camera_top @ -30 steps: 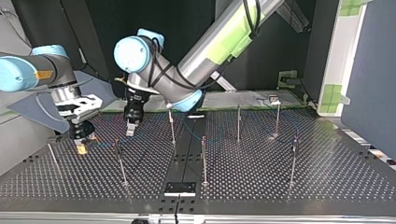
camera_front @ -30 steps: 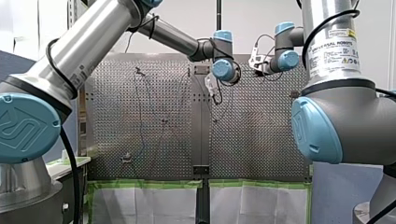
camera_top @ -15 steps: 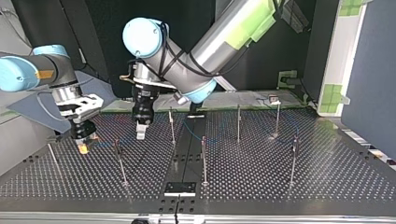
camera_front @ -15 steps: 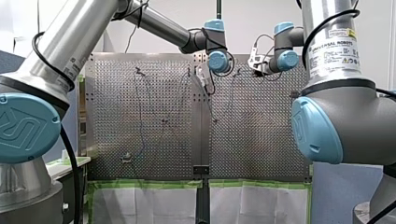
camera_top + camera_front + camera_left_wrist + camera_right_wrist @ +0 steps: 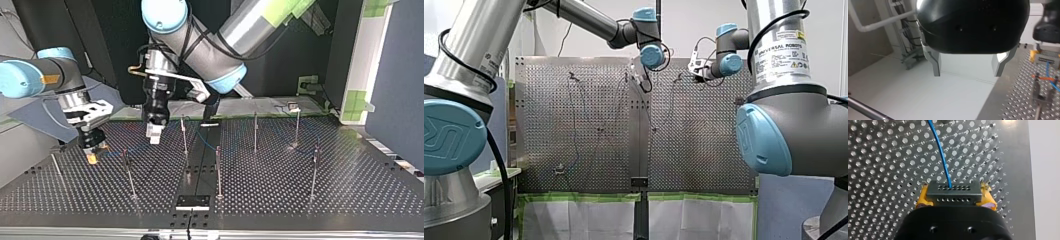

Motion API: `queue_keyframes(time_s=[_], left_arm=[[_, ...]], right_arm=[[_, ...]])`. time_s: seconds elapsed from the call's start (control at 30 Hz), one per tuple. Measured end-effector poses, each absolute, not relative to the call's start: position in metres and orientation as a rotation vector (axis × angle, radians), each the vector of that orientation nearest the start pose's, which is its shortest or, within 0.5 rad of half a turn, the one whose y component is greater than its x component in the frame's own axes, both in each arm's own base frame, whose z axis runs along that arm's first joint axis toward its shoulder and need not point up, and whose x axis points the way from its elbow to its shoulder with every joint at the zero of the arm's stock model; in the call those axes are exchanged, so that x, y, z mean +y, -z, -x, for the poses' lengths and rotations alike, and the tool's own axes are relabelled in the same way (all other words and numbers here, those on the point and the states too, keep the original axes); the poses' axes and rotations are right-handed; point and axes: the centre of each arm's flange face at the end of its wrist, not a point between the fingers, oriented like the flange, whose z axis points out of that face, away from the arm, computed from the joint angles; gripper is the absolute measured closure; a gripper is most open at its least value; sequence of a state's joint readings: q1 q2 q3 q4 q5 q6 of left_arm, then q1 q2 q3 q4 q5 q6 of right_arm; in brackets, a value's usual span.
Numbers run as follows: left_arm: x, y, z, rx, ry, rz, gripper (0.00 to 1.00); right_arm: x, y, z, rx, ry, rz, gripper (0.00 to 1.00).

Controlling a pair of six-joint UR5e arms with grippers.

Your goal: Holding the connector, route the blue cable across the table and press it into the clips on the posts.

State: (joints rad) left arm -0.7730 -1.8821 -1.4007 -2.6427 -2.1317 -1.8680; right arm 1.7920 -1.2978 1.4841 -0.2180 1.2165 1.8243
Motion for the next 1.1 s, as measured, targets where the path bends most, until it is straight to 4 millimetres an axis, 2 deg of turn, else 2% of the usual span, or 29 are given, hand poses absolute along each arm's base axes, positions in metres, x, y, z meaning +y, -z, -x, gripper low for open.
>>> queue_keyframes(time_s=[0.23,0.33,0.53,0.77,1.1], left_arm=[[-0.480,-0.461,-0.388,1.220,0.643,0.259,0.00],[-0.479,-0.450,-0.386,1.218,0.656,0.266,0.00],[-0.489,-0.403,-0.384,1.257,0.667,0.259,0.00],[-0.501,-0.337,-0.375,1.318,0.680,0.262,0.00],[-0.503,-0.260,-0.360,1.388,0.646,0.274,0.00]], right_arm=[[-0.545,-0.402,-0.296,-1.094,-1.804,-1.536,1.00],[-0.544,-0.402,-0.296,-1.095,-1.803,-1.537,1.00],[-0.544,-0.402,-0.295,-1.096,-1.802,-1.535,1.00],[-0.544,-0.402,-0.295,-1.096,-1.802,-1.535,1.00],[-0.546,-0.402,-0.293,-1.100,-1.798,-1.531,1.00]])
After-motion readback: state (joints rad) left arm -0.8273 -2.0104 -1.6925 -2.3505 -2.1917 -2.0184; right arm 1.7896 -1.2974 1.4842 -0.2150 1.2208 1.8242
